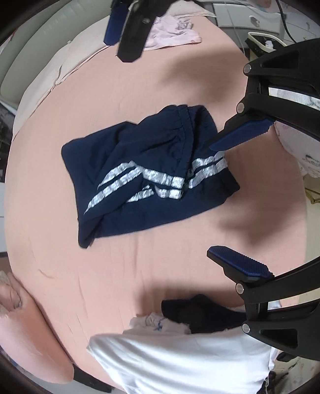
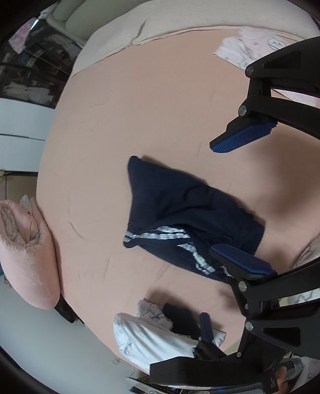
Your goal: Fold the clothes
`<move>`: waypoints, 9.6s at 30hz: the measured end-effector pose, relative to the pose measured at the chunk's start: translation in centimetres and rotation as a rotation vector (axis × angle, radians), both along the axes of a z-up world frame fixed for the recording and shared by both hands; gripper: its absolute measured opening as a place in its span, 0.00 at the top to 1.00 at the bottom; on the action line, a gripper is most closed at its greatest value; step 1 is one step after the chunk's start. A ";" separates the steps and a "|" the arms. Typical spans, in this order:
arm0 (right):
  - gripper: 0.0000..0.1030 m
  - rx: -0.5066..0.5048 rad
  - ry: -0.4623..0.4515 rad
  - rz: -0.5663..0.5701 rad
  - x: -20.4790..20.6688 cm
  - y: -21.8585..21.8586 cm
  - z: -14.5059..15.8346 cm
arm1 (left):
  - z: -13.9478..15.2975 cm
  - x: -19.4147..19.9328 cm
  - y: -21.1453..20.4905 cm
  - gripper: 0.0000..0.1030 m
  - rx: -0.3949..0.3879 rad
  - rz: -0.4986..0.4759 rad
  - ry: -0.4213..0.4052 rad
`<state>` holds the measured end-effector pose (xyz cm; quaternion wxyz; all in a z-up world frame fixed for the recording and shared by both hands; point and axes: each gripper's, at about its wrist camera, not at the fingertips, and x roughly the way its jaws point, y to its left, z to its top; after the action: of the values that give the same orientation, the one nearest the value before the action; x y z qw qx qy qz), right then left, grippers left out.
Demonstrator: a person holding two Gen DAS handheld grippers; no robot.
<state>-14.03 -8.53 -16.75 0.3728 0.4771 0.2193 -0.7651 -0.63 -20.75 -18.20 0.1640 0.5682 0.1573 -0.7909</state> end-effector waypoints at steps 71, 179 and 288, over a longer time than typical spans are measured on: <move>0.73 -0.125 0.157 0.201 5.5 -0.5 -14.3 | -7.8 -6.1 -0.1 0.20 -0.207 -0.343 0.123; 0.29 -0.187 0.053 -0.030 -1.3 1.0 -8.4 | -3.2 -9.3 -1.1 0.83 -0.251 -0.283 0.158; 0.00 0.262 0.999 0.951 7.4 -3.0 -17.6 | -8.8 1.4 2.1 0.00 -0.650 -0.794 0.139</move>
<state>-6.59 -11.53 -34.36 0.4609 -0.0381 0.6396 -0.6140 0.79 -18.66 -26.98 0.0085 0.4501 -0.3136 -0.8360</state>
